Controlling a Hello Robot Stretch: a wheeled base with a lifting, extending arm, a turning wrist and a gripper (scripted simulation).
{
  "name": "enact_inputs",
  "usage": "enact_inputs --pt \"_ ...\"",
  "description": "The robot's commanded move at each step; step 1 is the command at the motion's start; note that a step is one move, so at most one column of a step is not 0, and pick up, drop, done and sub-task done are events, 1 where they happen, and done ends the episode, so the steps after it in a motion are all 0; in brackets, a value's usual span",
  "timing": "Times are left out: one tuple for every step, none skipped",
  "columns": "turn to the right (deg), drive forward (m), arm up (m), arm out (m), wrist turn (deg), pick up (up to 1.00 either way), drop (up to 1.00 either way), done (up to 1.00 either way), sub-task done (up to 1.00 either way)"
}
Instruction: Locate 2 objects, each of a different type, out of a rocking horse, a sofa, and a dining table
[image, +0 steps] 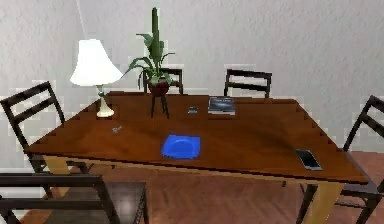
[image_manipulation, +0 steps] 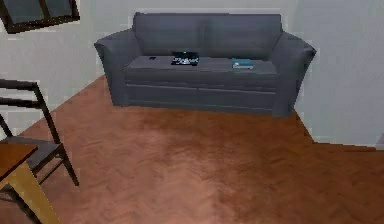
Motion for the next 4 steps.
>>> enact_inputs --pt "-45.0 0.00 0.00 0.00 0.0 0.00 0.00 0.00 0.00" --pt "-45.0 0.00 0.00 0.00 0.0 0.00 0.00 0.00 0.00" --pt "-45.0 0.00 0.00 0.00 0.0 0.00 0.00 0.00 0.00" --pt "-36.0 0.00 0.00 0.00 0.0 0.00 0.00 0.00 0.00"
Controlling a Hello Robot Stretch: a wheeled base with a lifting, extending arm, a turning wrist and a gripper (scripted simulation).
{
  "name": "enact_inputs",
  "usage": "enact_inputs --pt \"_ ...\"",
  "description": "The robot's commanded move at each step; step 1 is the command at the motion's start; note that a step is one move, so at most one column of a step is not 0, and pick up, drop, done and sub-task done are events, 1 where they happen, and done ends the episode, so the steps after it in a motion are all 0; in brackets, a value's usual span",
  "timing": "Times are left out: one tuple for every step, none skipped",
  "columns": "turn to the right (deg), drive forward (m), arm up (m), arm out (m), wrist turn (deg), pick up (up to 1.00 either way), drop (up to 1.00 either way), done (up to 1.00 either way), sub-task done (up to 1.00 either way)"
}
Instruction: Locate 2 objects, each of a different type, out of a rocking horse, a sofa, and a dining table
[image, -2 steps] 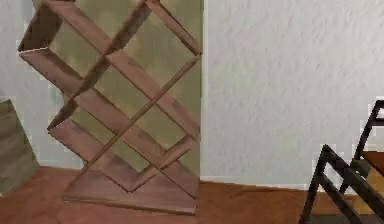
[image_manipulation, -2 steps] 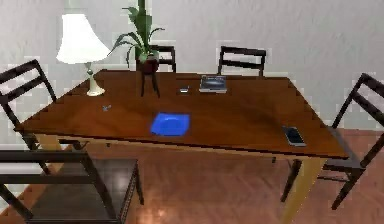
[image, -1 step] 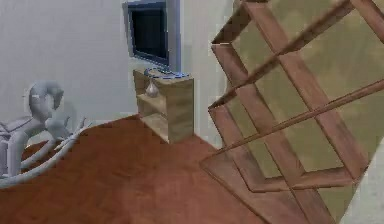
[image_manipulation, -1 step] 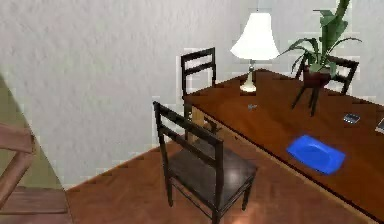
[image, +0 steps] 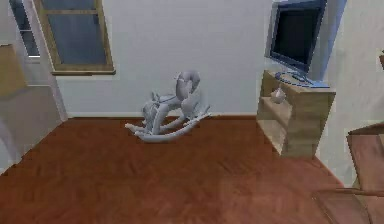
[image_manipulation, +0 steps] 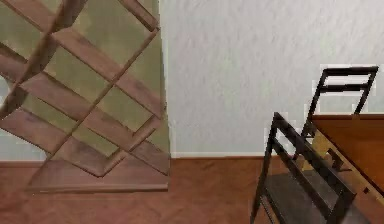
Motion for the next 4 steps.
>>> enact_inputs --pt "0.0 1.00 0.00 0.00 0.0 0.00 0.00 0.00 0.00" --pt "-9.0 0.00 0.00 0.00 0.0 0.00 0.00 0.00 0.00" --pt "0.0 0.20 0.00 0.00 0.0 0.00 0.00 0.00 0.00" --pt "0.0 0.00 0.00 0.00 0.0 0.00 0.00 1.00 0.00"
